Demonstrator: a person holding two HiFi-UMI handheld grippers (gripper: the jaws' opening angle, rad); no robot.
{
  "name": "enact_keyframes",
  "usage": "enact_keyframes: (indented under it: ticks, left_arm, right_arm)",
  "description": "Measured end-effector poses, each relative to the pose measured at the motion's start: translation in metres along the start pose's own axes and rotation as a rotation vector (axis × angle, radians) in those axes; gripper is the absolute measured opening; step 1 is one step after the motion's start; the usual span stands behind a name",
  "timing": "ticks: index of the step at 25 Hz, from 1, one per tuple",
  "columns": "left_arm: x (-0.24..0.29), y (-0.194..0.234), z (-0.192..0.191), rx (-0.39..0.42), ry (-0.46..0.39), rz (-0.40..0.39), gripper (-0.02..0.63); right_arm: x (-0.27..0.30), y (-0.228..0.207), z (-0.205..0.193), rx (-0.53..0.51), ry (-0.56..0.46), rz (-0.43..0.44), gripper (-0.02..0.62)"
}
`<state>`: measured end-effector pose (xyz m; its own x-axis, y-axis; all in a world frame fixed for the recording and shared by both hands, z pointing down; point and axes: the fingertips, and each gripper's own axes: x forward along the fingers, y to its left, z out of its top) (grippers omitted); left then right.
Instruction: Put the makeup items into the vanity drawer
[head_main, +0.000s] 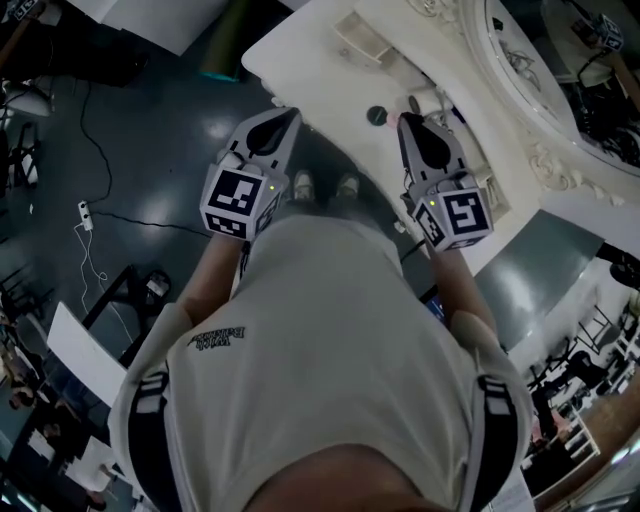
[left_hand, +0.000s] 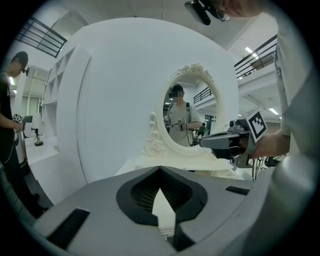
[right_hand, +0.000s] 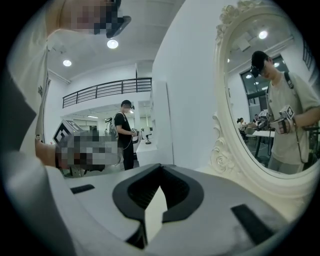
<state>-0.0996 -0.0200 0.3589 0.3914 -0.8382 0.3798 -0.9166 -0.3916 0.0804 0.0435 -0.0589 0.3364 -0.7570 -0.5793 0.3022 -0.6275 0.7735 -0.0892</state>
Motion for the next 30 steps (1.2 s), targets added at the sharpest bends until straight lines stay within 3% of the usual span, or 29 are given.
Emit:
enact_keyframes:
  ticks: [10,23,30]
  left_arm:
    - [0.078,-0.015,-0.028,-0.044,0.091,-0.091,0.014]
    - [0.187,-0.058,-0.11,-0.05,0.301,-0.271,0.014]
    - [0.222,-0.075,-0.162,-0.033,0.396,-0.334,0.013]
  right_arm:
    - [0.023,-0.056,-0.054,0.004,0.122,-0.048,0.005]
    - [0.06,-0.106,-0.185,0.068,0.395,-0.103,0.075]
    - [0.075,-0.107,-0.238,0.018,0.531,-0.098,0.075]
